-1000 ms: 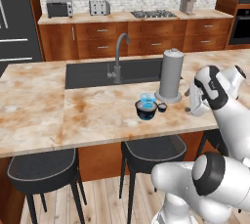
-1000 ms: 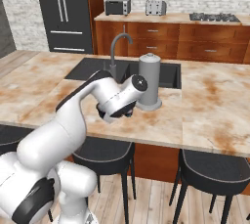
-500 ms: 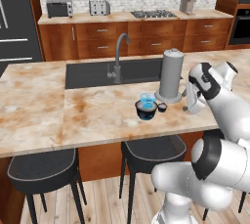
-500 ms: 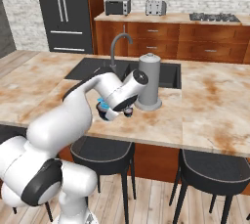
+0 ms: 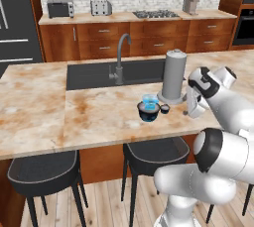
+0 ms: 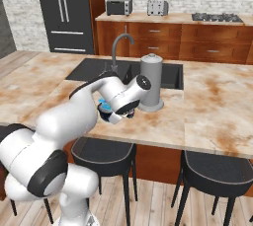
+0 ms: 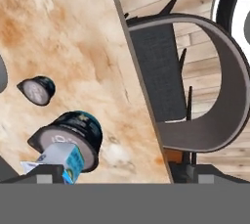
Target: Stack the yogurt containers by placing the smaller containers on top of the larger containers.
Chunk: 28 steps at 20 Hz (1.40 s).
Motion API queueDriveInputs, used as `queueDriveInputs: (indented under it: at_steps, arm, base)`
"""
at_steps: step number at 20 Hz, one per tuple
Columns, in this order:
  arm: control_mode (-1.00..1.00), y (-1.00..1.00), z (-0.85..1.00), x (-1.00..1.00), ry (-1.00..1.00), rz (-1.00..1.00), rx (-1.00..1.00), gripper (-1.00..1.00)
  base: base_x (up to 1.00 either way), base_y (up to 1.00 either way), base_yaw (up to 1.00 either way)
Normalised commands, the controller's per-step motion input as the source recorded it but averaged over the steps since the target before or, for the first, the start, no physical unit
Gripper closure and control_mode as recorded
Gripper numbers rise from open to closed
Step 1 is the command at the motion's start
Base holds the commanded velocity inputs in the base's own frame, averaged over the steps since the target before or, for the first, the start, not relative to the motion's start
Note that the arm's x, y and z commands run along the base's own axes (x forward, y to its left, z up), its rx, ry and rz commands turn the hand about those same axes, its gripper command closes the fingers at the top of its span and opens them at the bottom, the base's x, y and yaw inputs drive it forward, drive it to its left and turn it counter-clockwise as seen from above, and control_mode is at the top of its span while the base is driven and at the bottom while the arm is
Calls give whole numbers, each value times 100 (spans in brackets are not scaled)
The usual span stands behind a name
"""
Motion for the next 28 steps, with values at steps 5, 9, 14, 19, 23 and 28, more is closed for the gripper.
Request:
queueDriveInputs:
  at_steps: [5, 9, 14, 19, 23, 28]
  arm:
    - [-100, 0, -11, 24, -1, 0, 0, -100]
    - [-100, 0, -13, 29, -1, 0, 0, -100]
    - [-100, 0, -17, 24, 0, 0, 0, -100]
    - [-100, 0, -19, 21, 0, 0, 0, -100]
    - [-100, -1, -19, 20, 4, 0, 0, -100]
    - [-100, -4, -12, 14, 7, 1, 1, -100]
  base:
    - [0, 0, 0]
    - [0, 0, 0]
    - [0, 0, 0]
    - [0, 0, 0]
    - [0, 0, 0]
    - [0, 0, 0]
